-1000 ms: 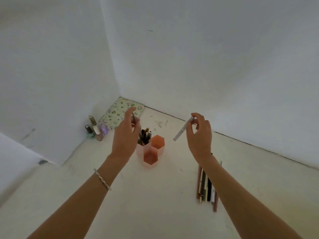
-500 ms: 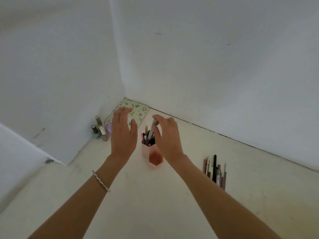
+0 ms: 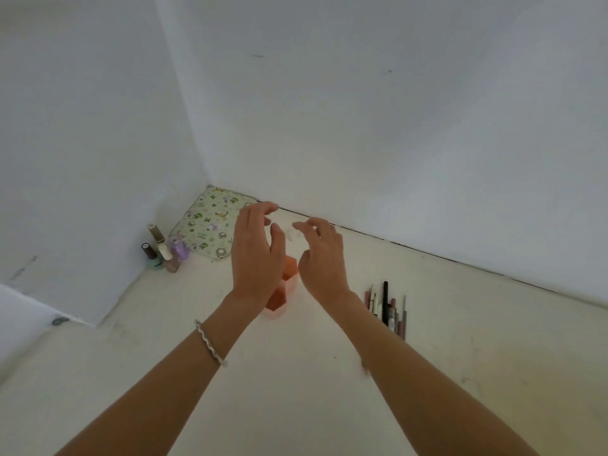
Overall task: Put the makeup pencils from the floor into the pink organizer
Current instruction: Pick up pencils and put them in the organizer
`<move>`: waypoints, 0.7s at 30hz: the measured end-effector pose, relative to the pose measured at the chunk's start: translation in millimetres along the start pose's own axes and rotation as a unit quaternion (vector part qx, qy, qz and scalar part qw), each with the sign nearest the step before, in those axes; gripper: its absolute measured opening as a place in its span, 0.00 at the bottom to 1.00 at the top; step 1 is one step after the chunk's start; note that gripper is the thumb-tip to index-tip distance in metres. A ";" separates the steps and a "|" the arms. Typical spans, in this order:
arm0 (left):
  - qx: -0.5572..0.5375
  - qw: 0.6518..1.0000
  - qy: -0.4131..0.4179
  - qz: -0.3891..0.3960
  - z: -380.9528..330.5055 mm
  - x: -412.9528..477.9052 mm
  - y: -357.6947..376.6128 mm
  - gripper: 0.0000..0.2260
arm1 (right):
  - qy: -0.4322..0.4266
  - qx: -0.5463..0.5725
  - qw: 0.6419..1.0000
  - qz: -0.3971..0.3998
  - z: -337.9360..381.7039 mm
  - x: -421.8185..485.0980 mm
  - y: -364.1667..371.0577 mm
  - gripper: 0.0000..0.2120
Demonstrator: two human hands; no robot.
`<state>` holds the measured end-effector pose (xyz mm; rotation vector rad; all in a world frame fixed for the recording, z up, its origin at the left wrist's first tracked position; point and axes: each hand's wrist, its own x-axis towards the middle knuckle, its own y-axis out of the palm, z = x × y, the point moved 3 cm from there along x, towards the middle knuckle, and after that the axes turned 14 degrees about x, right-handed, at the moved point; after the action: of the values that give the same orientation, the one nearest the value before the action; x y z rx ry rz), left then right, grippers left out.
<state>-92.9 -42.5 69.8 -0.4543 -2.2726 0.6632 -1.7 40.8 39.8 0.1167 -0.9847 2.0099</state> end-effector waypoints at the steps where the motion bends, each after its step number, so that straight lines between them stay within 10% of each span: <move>1: -0.005 1.000 0.009 0.010 -9.3 -5.2 8.3 0.10 | 0.026 0.012 0.999 -0.029 -8.0 1.2 -12.8 0.28; 10: 0.171 0.865 -0.034 0.471 -59.5 -97.6 132.7 0.12 | 0.180 0.053 0.978 -0.096 -82.4 -19.5 -105.1 0.22; 21: 0.219 0.819 -0.081 0.524 -61.5 -153.8 183.7 0.11 | 0.242 0.073 0.964 -0.085 -136.3 -66.5 -146.8 0.20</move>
<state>79.6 49.7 -81.7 -1.4748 -1.7540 1.7623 184.6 134.4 6.6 -0.1974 -0.4978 1.8276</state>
